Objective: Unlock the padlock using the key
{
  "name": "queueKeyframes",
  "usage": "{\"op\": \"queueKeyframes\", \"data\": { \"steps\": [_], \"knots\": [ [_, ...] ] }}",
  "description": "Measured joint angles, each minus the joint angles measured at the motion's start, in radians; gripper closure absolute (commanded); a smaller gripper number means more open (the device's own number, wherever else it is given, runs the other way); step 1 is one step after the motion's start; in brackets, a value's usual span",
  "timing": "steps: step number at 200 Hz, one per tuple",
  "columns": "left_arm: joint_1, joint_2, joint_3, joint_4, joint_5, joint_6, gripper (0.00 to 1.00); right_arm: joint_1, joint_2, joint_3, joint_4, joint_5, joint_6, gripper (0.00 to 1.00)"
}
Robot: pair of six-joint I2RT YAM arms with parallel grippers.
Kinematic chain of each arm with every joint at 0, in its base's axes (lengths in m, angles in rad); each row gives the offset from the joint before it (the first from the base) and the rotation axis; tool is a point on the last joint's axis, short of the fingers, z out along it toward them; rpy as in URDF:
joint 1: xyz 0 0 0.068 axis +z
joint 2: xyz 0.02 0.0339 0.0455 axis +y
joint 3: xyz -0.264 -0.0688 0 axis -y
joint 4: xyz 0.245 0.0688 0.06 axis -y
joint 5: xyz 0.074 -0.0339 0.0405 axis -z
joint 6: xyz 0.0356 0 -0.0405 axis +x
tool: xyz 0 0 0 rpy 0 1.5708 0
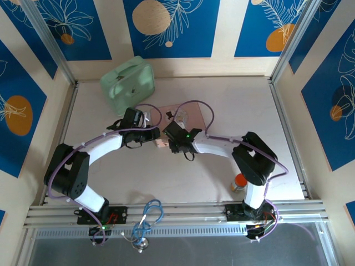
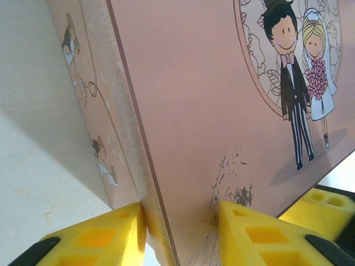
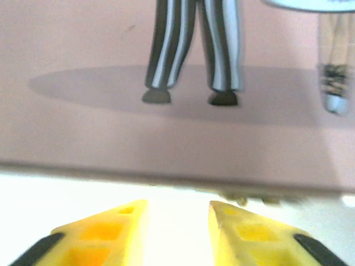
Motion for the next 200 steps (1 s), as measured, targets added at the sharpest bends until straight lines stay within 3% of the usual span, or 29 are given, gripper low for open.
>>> {"op": "queueKeyframes", "data": {
  "steps": [19,50,116,200],
  "knots": [
    [0.000,0.000,0.000,0.000,0.001,0.000,0.64,-0.023,-0.102,-0.082,0.056,-0.053,-0.011,0.44],
    [0.000,0.000,0.001,-0.001,0.001,0.000,0.64,-0.107,-0.189,-0.210,0.175,-0.172,-0.006,0.44],
    [0.001,0.000,0.002,-0.003,0.001,0.000,0.65,-0.173,-0.134,-0.304,0.348,-0.332,0.000,0.44],
    [0.005,0.000,0.002,-0.003,0.009,0.001,0.65,-0.172,-0.031,-0.254,0.376,-0.324,-0.034,0.47]
  ]
}}
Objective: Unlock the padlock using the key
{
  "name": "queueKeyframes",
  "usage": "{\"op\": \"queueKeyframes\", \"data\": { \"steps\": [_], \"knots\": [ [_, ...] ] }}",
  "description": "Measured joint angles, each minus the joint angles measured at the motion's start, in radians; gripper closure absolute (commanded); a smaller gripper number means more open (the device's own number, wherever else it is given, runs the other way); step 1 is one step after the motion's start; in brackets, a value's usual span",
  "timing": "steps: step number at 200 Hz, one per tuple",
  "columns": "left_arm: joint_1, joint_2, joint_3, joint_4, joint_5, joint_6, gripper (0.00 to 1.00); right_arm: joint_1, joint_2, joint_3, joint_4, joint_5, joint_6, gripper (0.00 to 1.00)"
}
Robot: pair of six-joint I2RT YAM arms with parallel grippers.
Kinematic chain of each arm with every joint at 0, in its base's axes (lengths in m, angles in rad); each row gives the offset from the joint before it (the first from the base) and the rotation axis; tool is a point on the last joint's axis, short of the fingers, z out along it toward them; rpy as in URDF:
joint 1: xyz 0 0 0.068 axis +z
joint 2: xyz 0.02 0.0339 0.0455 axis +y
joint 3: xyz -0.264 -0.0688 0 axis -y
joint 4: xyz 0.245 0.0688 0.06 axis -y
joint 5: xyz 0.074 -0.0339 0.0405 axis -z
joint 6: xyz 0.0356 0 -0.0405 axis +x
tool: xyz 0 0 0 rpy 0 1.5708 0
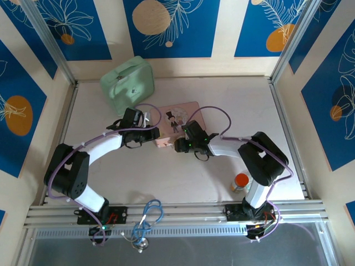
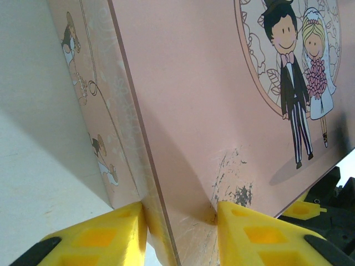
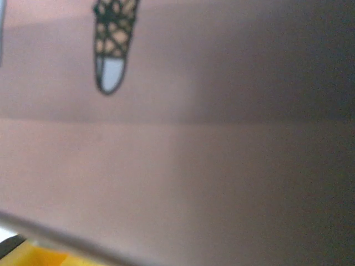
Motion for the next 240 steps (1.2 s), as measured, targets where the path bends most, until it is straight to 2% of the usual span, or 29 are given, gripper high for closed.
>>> {"op": "queueKeyframes", "data": {
  "steps": [42,115,176,240],
  "knots": [
    [0.002,0.001,0.000,0.000,0.003,0.000,0.65,0.017,0.032,0.029,0.003,0.036,-0.015,0.47],
    [0.003,0.001,0.000,0.000,0.007,0.000,0.65,0.038,0.051,0.047,-0.005,0.087,-0.029,0.68],
    [0.006,0.001,0.000,-0.002,0.010,0.003,0.65,0.092,0.044,0.087,-0.111,0.156,0.064,0.79],
    [0.009,0.001,0.007,-0.024,0.013,0.026,0.65,0.126,0.018,0.110,-0.246,0.165,0.241,0.80]
  ]
}}
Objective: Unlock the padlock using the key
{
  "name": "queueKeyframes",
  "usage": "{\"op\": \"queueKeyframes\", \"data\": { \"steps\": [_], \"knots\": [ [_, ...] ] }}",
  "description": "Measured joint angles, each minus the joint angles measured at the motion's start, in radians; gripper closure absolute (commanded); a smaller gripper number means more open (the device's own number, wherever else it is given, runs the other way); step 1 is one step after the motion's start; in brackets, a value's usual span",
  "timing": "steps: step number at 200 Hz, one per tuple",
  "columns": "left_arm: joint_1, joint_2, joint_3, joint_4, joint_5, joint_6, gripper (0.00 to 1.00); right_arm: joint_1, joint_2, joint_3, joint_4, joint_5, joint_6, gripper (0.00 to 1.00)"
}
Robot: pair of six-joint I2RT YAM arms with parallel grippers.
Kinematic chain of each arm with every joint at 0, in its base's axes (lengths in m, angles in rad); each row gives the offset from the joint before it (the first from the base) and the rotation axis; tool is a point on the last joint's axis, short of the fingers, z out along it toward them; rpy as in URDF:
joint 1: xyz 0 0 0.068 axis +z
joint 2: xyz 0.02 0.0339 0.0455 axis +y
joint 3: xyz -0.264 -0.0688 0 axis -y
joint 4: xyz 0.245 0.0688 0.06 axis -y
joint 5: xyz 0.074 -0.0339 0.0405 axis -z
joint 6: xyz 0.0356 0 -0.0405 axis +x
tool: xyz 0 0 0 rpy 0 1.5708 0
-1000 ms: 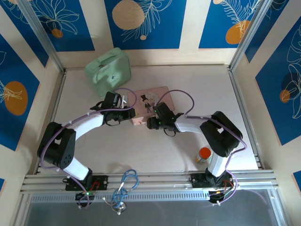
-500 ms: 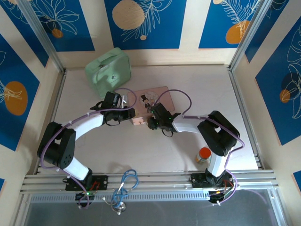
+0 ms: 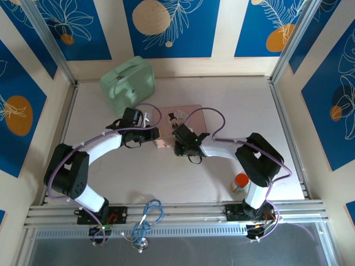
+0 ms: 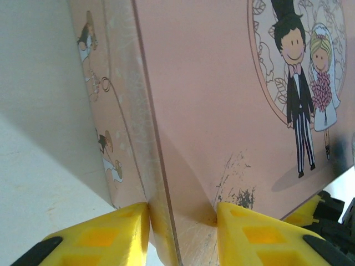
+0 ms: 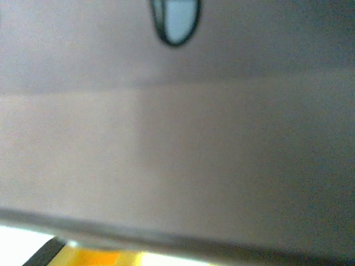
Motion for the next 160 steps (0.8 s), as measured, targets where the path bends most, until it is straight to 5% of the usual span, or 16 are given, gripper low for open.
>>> {"op": "queueKeyframes", "data": {
  "steps": [160],
  "knots": [
    [0.010,0.000,-0.005,0.005,0.015,-0.014,0.61,0.013,-0.002,0.013,-0.052,0.024,0.094,0.81]
  ]
}}
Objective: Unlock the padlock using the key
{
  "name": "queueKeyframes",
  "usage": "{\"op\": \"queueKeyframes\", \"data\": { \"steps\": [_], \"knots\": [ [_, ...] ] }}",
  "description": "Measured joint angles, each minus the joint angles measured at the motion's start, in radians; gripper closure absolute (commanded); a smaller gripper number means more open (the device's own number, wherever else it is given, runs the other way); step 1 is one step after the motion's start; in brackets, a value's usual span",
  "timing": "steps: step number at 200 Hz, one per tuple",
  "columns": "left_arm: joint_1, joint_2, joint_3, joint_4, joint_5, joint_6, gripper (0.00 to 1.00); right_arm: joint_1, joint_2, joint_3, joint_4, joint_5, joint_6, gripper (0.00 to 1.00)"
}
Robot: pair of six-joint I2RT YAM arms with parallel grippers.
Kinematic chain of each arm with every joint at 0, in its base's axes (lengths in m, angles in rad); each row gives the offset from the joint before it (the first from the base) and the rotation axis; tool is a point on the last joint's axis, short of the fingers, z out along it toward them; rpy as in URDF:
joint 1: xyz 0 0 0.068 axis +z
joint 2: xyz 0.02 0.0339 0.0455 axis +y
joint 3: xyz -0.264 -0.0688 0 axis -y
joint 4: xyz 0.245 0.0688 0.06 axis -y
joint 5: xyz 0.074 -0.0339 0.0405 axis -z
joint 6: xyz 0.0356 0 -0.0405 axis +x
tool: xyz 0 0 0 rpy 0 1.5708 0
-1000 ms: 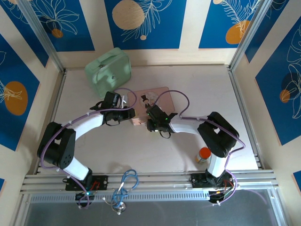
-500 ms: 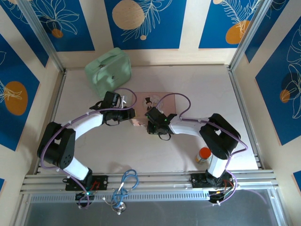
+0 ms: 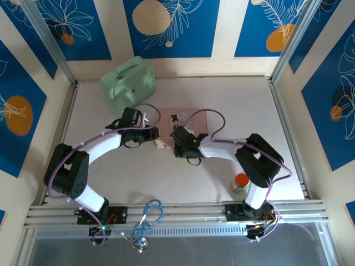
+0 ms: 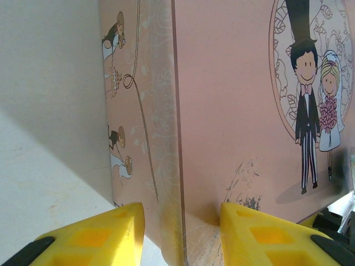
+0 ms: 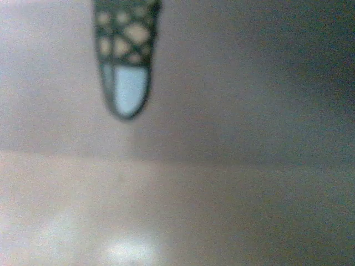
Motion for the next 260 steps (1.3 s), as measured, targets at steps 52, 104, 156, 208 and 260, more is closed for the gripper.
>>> {"op": "queueKeyframes", "data": {
  "steps": [52,104,156,208,260],
  "knots": [
    [0.003,0.000,-0.018,0.032,0.016,-0.037,0.61,-0.001,0.000,0.000,-0.002,0.000,0.005,0.81],
    [0.004,-0.018,-0.065,0.098,0.023,-0.094,0.61,-0.012,0.000,0.003,-0.010,-0.002,0.022,0.81],
    [0.004,-0.026,-0.090,0.140,0.026,-0.130,0.61,-0.018,0.000,0.000,0.003,-0.009,0.025,0.80],
    [0.004,-0.026,-0.090,0.138,0.027,-0.146,0.60,-0.010,0.015,0.048,-0.087,0.010,0.044,0.69],
    [0.004,-0.026,-0.090,0.139,0.027,-0.149,0.60,-0.011,0.103,0.199,-0.285,0.023,0.182,0.64]
  ]
}}
